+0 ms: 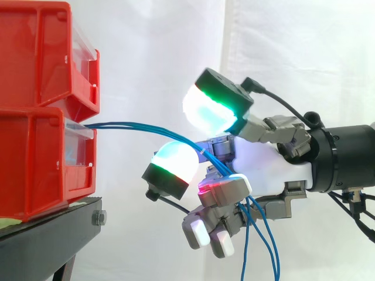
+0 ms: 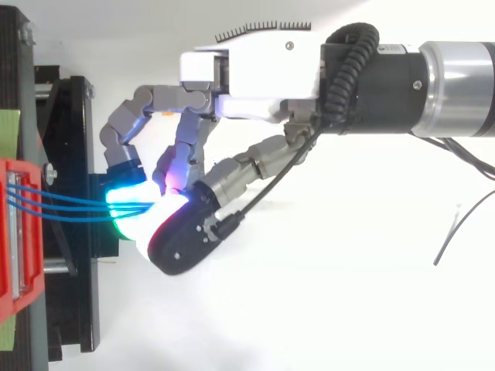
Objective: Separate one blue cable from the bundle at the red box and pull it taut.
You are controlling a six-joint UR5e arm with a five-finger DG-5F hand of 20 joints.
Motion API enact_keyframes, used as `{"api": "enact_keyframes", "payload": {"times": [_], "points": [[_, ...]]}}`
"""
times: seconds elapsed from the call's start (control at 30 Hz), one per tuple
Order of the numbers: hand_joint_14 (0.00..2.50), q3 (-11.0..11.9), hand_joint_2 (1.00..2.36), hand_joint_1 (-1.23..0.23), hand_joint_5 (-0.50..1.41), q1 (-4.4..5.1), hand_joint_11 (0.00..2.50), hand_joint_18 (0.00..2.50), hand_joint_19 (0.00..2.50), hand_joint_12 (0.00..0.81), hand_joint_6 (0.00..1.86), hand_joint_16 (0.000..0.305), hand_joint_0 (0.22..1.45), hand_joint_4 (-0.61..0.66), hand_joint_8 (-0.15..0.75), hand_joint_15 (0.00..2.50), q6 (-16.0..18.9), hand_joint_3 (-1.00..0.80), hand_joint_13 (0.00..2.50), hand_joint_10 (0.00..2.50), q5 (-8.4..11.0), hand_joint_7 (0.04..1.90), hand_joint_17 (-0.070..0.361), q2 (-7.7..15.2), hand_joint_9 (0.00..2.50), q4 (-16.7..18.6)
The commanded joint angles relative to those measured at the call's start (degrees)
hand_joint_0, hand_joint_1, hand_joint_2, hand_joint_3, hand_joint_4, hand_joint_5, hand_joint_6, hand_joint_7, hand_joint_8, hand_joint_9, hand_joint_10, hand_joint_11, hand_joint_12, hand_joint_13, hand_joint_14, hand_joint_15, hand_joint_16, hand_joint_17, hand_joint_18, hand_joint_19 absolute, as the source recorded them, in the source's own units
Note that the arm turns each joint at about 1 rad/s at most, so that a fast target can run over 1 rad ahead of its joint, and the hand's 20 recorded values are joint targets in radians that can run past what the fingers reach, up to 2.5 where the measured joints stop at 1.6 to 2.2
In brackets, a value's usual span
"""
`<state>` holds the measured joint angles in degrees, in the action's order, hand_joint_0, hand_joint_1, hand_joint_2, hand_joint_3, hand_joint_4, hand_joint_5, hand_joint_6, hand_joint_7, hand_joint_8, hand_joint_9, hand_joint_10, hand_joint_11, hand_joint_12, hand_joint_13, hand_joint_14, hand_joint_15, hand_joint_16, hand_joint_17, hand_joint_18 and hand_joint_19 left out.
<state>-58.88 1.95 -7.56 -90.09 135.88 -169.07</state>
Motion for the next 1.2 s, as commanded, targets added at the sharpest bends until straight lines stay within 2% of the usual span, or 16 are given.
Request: {"api": "enact_keyframes", "payload": {"times": [0.0, 0.1, 0.23, 0.47, 0.57, 0.6, 0.67, 0.8, 0.9, 1.17], "points": [[0.03, 0.00, 1.00, -0.52, -0.12, 0.07, 1.24, 0.89, 0.81, 0.389, 0.87, 0.050, 0.52, 0.02, 0.297, 0.70, 0.00, -0.50, 0.93, 0.03, 0.00, 1.10, 0.113, 0.00, 1.31, 0.06], [0.03, 0.00, 1.00, -0.47, -0.13, 0.07, 1.26, 0.86, 0.83, 0.372, 0.87, 0.047, 0.59, -0.02, 0.280, 0.71, 0.00, -0.50, 0.92, 0.03, 0.00, 1.14, 0.105, 0.00, 1.31, -0.03], [0.03, 0.00, 1.00, -0.58, -0.13, 0.07, 1.27, 0.86, 0.84, 0.370, 0.86, 0.046, 0.62, -0.02, 0.280, 0.72, 0.00, -0.49, 0.92, 0.03, 0.00, 1.17, 0.104, 0.00, 1.31, -0.12], [0.03, 0.00, 1.01, -0.82, -0.15, 0.07, 1.27, 0.84, 0.83, 0.376, 0.87, 0.047, 0.67, -0.01, 0.274, 0.72, 0.00, -0.38, 0.90, 0.03, 0.00, 1.21, 0.106, 0.00, 1.25, -0.12], [0.03, 0.00, 1.01, -0.86, -0.15, 0.07, 1.27, 0.83, 0.80, 0.364, 0.88, 0.047, 0.70, -0.04, 0.268, 0.72, 0.00, -0.43, 0.89, 0.03, 0.00, 1.22, 0.106, 0.00, 1.23, -0.12], [0.03, 0.00, 1.00, -0.90, -0.15, 0.07, 1.26, 0.83, 0.77, 0.360, 0.88, 0.047, 0.74, -0.09, 0.262, 0.72, 0.00, -0.50, 0.88, 0.03, 0.00, 1.28, 0.106, 0.00, 1.22, -0.12], [0.03, 0.00, 1.00, -0.89, -0.16, 0.07, 1.27, 0.82, 0.75, 0.354, 0.89, 0.046, 0.77, -0.14, 0.259, 0.71, 0.00, -0.50, 0.88, 0.03, 0.00, 1.27, 0.104, 0.00, 1.21, -0.12], [0.03, 0.00, 1.00, -0.91, -0.16, 0.07, 1.27, 0.82, 0.73, 0.349, 0.89, 0.046, 0.77, -0.15, 0.255, 0.69, 0.00, -0.50, 0.87, 0.03, 0.00, 1.29, 0.104, 0.00, 1.21, -0.03], [0.03, 0.00, 1.00, -0.92, -0.16, 0.07, 1.26, 0.81, 0.73, 0.348, 0.90, 0.046, 0.75, -0.15, 0.261, 0.70, 0.00, -0.50, 0.87, 0.03, 0.00, 1.23, 0.104, 0.00, 1.21, -0.03], [0.03, 0.00, 1.00, -0.98, -0.14, 0.07, 1.27, 0.81, 0.75, 0.350, 0.90, 0.046, 0.65, -0.04, 0.267, 0.71, 0.09, -0.50, 0.88, 0.03, 0.00, 1.22, 0.103, 0.00, 1.24, -0.12]]}}
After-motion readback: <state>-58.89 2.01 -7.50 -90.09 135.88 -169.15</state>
